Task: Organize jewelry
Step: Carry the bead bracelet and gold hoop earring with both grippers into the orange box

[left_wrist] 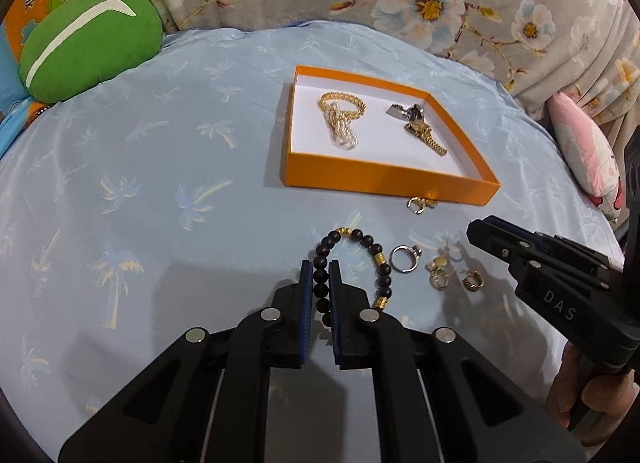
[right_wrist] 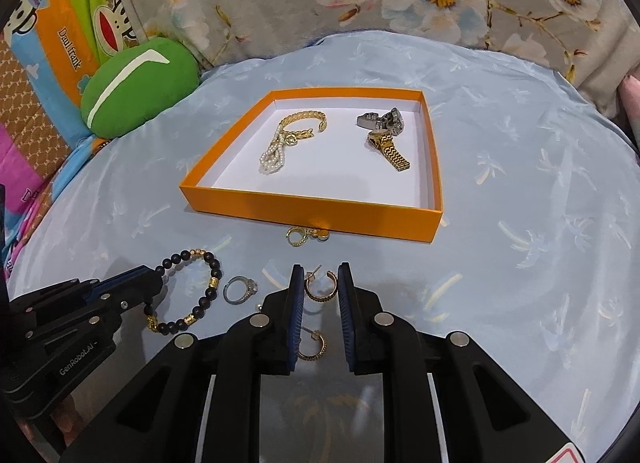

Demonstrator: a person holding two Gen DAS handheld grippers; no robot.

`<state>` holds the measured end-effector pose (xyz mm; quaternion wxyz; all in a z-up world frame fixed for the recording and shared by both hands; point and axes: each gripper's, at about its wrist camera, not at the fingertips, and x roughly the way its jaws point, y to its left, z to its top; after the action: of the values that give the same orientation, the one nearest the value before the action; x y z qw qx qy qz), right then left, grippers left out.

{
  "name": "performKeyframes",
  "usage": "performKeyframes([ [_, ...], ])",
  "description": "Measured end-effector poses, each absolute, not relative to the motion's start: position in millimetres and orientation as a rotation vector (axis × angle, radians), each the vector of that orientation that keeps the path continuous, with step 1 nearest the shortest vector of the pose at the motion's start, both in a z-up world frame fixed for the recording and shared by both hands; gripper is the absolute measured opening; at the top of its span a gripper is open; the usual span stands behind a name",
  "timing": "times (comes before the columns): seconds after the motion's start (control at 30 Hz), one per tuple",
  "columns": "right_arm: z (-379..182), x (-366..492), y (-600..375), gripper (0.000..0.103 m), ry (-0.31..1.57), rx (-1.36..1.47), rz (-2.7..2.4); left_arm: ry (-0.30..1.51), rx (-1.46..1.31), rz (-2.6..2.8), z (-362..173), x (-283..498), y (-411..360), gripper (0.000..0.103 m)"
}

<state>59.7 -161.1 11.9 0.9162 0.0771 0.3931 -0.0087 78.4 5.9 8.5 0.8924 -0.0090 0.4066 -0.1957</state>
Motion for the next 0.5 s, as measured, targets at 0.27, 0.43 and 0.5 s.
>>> performKeyframes([
  [0.27,39,60,-177,0.016,0.758,0.159,-0.031,0.782,-0.012,-0.455,48,75,-4,0.007],
  [0.43,51,78,-187,0.016,0.734,0.158,-0.037,0.695,0.023,-0.475,86,86,-20,0.007],
  [0.5,54,88,-191,0.016,0.723,0.163,-0.036,0.654,0.035,-0.475,101,96,-27,0.007],
])
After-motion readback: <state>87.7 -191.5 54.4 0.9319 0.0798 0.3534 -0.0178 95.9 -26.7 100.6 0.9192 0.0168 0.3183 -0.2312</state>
